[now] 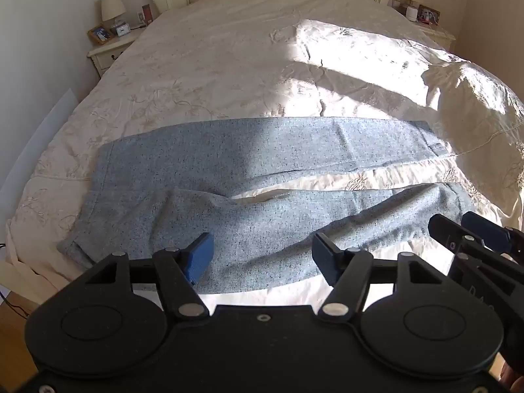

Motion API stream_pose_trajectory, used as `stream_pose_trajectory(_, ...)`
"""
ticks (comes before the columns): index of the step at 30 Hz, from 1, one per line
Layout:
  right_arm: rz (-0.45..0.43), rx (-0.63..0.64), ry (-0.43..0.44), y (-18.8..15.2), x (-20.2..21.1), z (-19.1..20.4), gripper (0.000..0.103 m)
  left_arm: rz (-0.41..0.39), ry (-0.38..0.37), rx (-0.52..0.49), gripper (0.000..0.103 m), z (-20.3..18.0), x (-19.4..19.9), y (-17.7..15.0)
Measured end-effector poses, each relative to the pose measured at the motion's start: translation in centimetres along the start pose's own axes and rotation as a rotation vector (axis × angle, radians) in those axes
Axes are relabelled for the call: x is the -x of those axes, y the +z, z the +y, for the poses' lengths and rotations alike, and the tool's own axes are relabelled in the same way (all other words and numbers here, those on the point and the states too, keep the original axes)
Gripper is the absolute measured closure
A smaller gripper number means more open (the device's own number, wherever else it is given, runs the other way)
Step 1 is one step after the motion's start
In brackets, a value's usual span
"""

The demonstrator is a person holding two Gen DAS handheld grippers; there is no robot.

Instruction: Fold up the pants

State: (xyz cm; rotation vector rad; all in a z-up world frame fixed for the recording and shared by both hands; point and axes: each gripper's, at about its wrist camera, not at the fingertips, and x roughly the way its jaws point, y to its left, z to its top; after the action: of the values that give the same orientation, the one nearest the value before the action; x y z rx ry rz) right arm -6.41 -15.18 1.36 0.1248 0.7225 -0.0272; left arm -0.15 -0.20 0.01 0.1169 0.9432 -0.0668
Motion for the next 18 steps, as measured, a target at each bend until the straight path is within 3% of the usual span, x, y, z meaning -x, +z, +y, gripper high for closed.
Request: stream_pose_trajectory(18, 0.032, -0.018, 0.014, -0.1, -0.6, -0.5, 0.065, 0.011, -0.003, 0.006, 0.035, -0.1, -0.5, -0.1)
